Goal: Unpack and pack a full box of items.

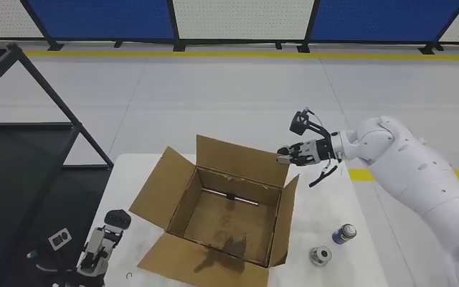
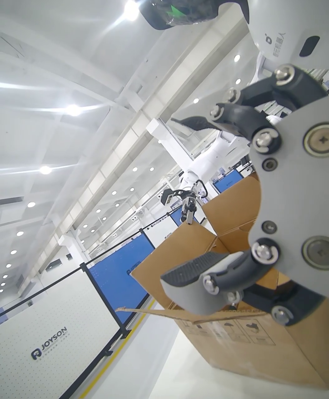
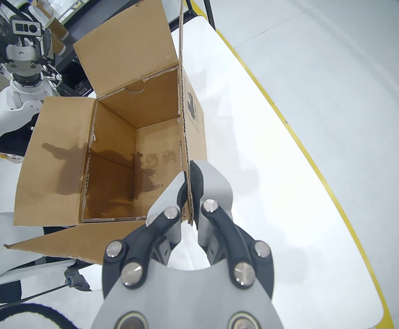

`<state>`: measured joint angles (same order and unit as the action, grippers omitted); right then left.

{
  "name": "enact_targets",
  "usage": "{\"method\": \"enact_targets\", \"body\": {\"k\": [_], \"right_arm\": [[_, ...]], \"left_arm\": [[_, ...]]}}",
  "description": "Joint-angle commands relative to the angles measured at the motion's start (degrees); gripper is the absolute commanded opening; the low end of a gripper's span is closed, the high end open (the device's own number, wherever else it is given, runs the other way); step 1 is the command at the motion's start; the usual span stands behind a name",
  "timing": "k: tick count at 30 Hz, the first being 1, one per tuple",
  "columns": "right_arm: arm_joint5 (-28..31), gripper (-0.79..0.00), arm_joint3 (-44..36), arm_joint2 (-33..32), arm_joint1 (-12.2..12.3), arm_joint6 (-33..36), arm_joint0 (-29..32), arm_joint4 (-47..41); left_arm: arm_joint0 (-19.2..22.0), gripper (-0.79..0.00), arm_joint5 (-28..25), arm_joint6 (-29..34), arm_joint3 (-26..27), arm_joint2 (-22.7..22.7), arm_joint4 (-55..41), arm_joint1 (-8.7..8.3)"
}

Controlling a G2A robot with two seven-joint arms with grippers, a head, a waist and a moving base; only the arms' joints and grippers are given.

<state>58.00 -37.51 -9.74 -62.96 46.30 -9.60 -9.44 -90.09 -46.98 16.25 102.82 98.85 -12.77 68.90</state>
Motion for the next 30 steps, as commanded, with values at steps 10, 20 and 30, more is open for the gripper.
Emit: {"method": "enact_targets", "body": {"k": [10,20,30], "right_arm": [[0.0,-0.785,-4.0,-0.1,1.8,0.0,-0.5,-0.5],[0.0,-0.785,-9.1,-5.0,4.2,-0.8,1.9,1.7],[0.0,-0.785,-15.5,-11.4,6.7,-5.8,6.0,8.3]], "left_arm": [[1.0,0.0,-0.2,0.5,-1.3,-0.2,-0.7,0.0],[1.2,0.0,-0.3,0.9,-1.7,-0.1,-1.0,-0.01],[1.3,0.0,-0.3,1.0,-1.9,0.0,-1.0,0.02]]}}
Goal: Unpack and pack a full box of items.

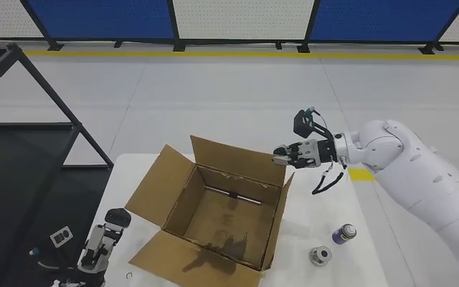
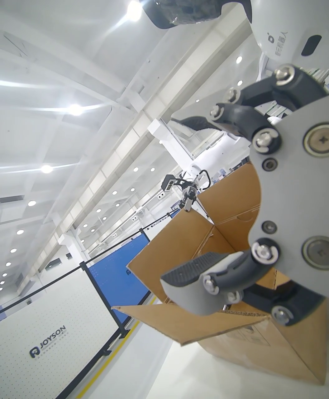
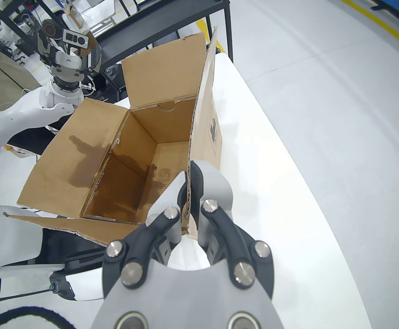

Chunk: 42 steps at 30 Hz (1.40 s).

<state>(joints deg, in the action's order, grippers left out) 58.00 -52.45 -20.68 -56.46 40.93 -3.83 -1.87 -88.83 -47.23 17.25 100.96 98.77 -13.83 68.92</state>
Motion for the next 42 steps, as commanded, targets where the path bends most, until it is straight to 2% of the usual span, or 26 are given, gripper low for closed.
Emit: {"method": "enact_targets", "body": {"k": [1,8,24,38,42], "right_arm": [[0.0,-0.785,-1.4,-1.0,0.5,-1.2,0.7,1.5],[0.0,-0.785,-6.3,-3.8,2.3,-6.6,3.0,7.4],[0.0,-0.785,-6.3,-3.8,2.3,-6.6,3.0,7.4],[0.0,-0.785,-6.3,-3.8,2.3,-6.6,3.0,7.4],[0.0,-0.785,-9.3,-5.7,2.6,-11.1,4.8,10.9]], "left_arm": [[0.0,0.0,0.0,-0.1,0.0,0.1,0.1,0.01],[-0.2,0.0,-0.2,-0.4,0.1,0.1,0.1,0.06],[-0.2,0.0,-0.2,-0.2,0.1,0.0,0.1,0.07],[1.5,0.0,0.4,-0.2,-1.9,-1.4,0.6,0.22],[1.9,0.0,0.7,0.1,-2.2,-1.8,1.0,0.23]]}}
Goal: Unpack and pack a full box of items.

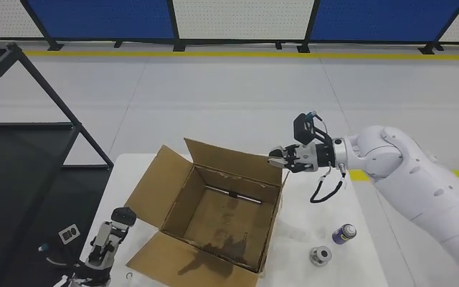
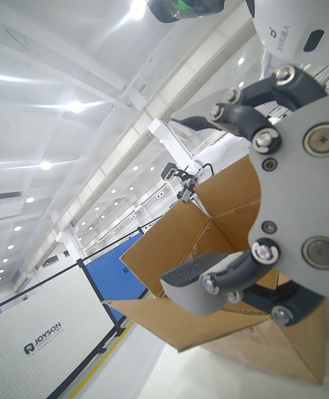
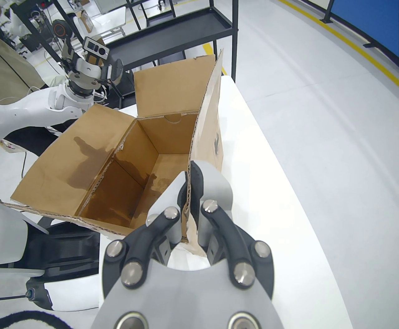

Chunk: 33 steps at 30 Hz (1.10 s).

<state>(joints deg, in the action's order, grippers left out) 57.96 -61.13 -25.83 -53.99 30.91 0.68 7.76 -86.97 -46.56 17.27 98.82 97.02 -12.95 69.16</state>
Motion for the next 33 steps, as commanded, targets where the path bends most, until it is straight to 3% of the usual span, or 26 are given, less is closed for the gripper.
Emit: {"method": "enact_targets", "body": {"k": [1,12,25,33], "right_arm": [[0.0,-0.785,-1.7,-1.2,0.3,-2.5,0.8,2.7],[0.0,-0.785,-7.7,-7.4,2.3,-13.7,6.4,15.1],[0.0,-0.785,-10.4,-10.3,3.0,-17.0,9.4,19.4],[0.0,-0.785,-12.5,-12.0,3.5,-22.7,11.2,24.9]], "left_arm": [[0.1,0.0,0.1,0.1,0.0,-0.1,0.1,0.01],[0.1,0.0,0.2,0.2,-0.1,-0.2,0.4,0.02],[0.1,0.0,0.2,0.1,-0.2,-0.3,0.4,0.04],[0.1,0.0,0.2,0.1,-0.3,-0.4,0.5,0.05]]}}
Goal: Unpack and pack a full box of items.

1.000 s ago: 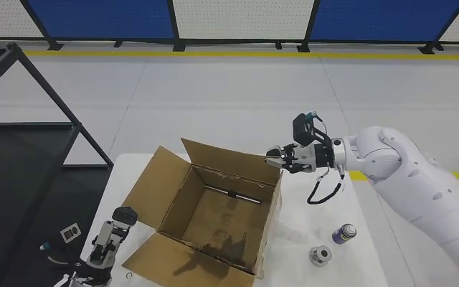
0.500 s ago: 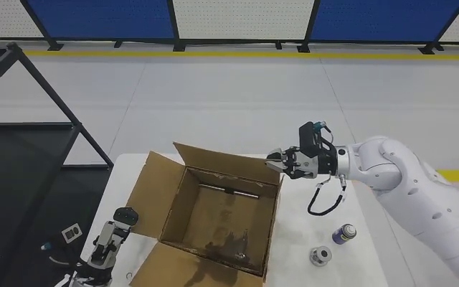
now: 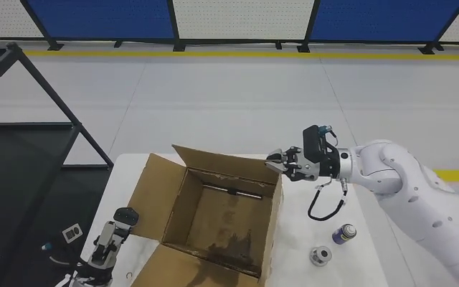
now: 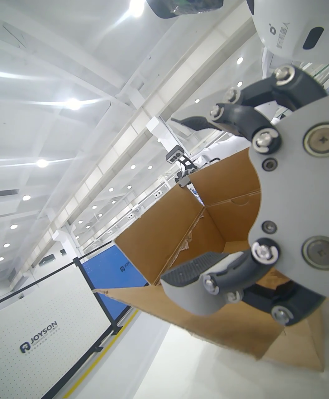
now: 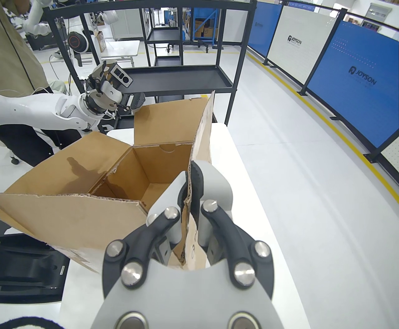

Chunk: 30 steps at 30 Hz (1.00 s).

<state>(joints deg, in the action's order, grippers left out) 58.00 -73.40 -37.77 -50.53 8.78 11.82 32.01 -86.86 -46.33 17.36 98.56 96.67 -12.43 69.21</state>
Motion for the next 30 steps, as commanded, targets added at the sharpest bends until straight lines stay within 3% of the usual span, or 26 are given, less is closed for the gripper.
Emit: {"method": "enact_targets", "body": {"k": [1,12,24,29,30], "right_arm": [[0.0,-0.785,-0.6,-0.2,0.1,-1.5,0.3,1.7],[0.0,-0.785,-1.1,-0.3,0.7,-8.3,1.7,7.8],[0.0,-0.785,8.7,4.1,-1.7,6.2,-2.8,-11.3],[0.0,-0.785,10.7,5.2,-2.6,9.5,-3.8,-14.2],[0.0,-0.662,10.9,5.2,-2.8,9.7,-3.9,-14.5]], "left_arm": [[0.0,0.0,0.0,-0.1,0.0,0.0,0.0,0.0],[-0.1,0.0,-0.1,-0.2,0.2,0.1,0.1,0.01],[-0.3,0.0,-0.4,-0.3,-0.1,0.3,0.2,0.02],[-0.2,0.0,-0.5,-0.3,-0.3,0.4,0.0,0.0],[-0.1,0.0,-0.5,-0.2,-0.4,0.3,0.0,0.0]]}}
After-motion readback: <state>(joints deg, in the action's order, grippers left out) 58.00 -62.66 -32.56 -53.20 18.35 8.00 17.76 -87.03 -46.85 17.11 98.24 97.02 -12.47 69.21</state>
